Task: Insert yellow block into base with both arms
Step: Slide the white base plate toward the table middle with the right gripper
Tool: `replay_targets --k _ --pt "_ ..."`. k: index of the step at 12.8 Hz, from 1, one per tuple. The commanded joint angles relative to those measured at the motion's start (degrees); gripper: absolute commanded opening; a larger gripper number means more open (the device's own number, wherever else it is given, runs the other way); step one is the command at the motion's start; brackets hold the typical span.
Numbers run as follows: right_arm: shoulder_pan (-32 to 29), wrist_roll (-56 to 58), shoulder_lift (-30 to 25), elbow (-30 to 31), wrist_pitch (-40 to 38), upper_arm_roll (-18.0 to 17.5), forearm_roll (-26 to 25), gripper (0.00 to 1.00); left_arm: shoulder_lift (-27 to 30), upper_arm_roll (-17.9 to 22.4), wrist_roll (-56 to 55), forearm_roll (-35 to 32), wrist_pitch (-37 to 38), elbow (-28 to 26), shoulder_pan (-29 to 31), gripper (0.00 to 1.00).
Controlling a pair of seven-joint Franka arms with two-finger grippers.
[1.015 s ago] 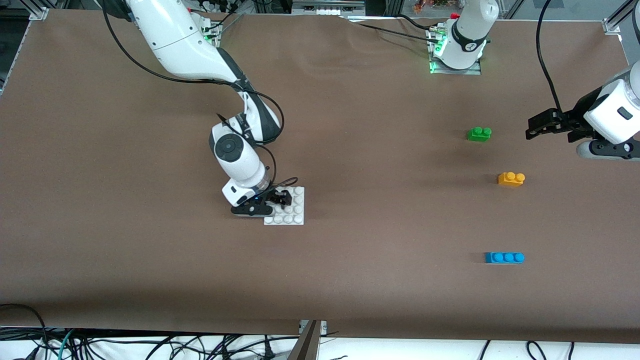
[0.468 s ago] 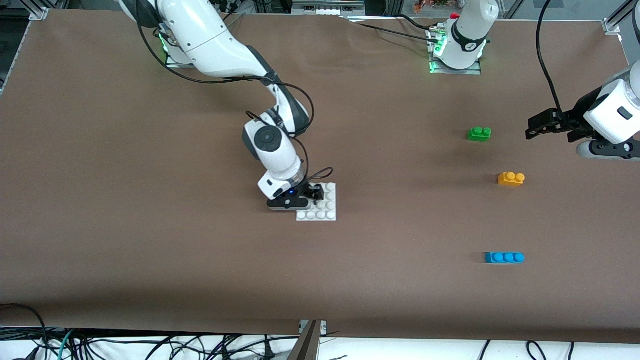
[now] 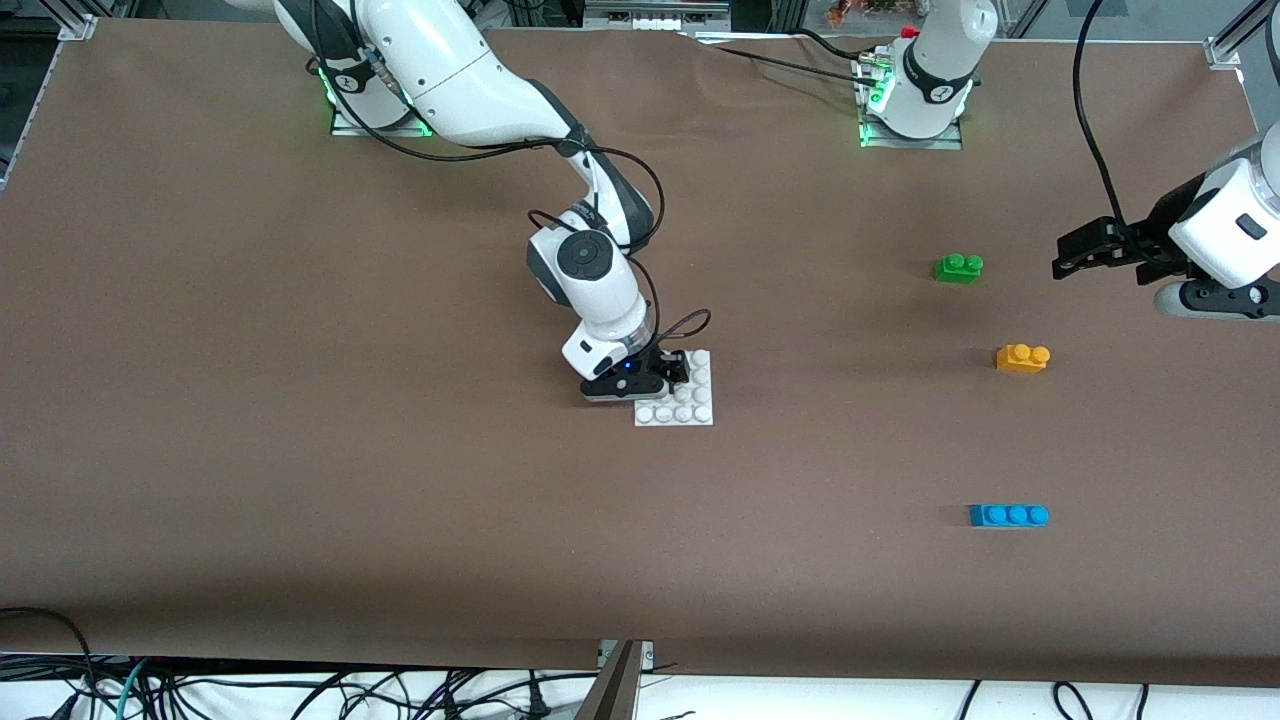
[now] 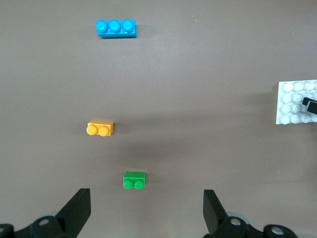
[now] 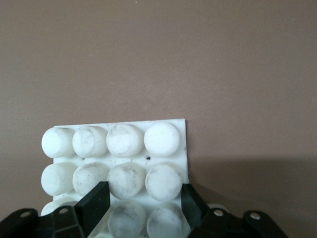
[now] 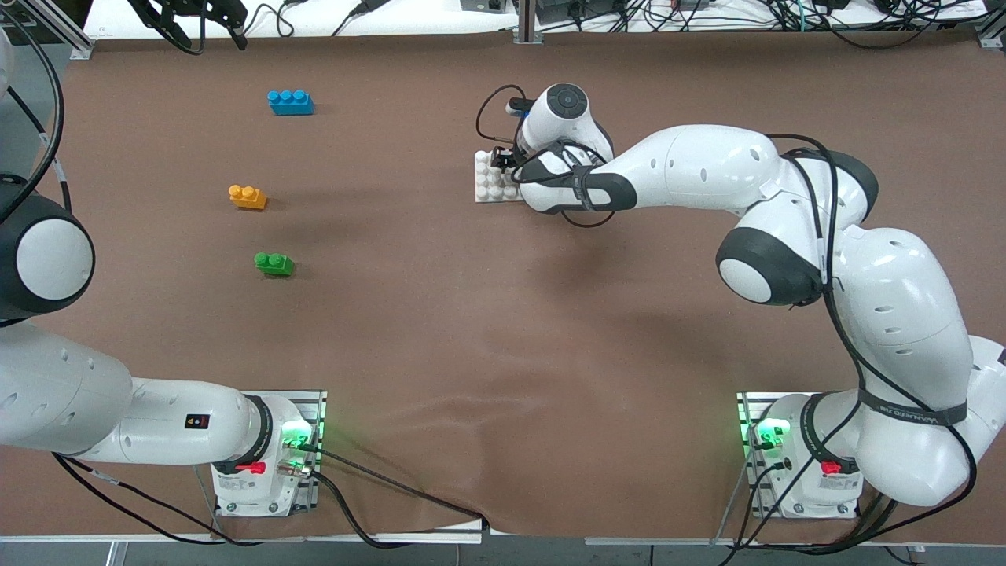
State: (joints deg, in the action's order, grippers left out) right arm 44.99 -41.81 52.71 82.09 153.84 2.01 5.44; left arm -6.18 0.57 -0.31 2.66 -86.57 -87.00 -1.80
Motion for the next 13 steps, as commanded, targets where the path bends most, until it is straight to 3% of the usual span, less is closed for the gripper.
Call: replay_targets --k 1,4,6,7,9,13 --pt "3.0 -3.5 5.7 -1.3 0.5 -0.3 0.3 0.67 -0.1 0.1 1.1 1.0 1.0 1.0 0.0 1.00" --pt "2.7 -3.5 5.3 -1.5 0.5 0.4 0.5 0.68 -0.1 0.0 1.0 1.0 1.0 1.0 0.0 1.00" --pt "2.2 -3.1 4.8 -2.1 -0.1 0.7 0.8 0.74 -0.8 0.0 1.1 1.0 0.8 1.0 0.1 1.00" --pt "2.1 -3.1 4.3 -2.1 -0.1 0.8 1.2 0.83 -0.8 0.0 1.2 1.0 0.9 1.0 0.1 1.00" --pt "1.5 -3.1 2.8 -2.1 -0.8 0.8 2.6 0.87 -0.8 0.0 1.2 1.1 0.9 1.0 0.1 1.00" --pt "0.8 -2.5 -1.4 -3.8 -12.1 2.7 2.5 0.89 -0.8 -0.3 1.1 1.1 0.9 1.0 0.0 1.00"
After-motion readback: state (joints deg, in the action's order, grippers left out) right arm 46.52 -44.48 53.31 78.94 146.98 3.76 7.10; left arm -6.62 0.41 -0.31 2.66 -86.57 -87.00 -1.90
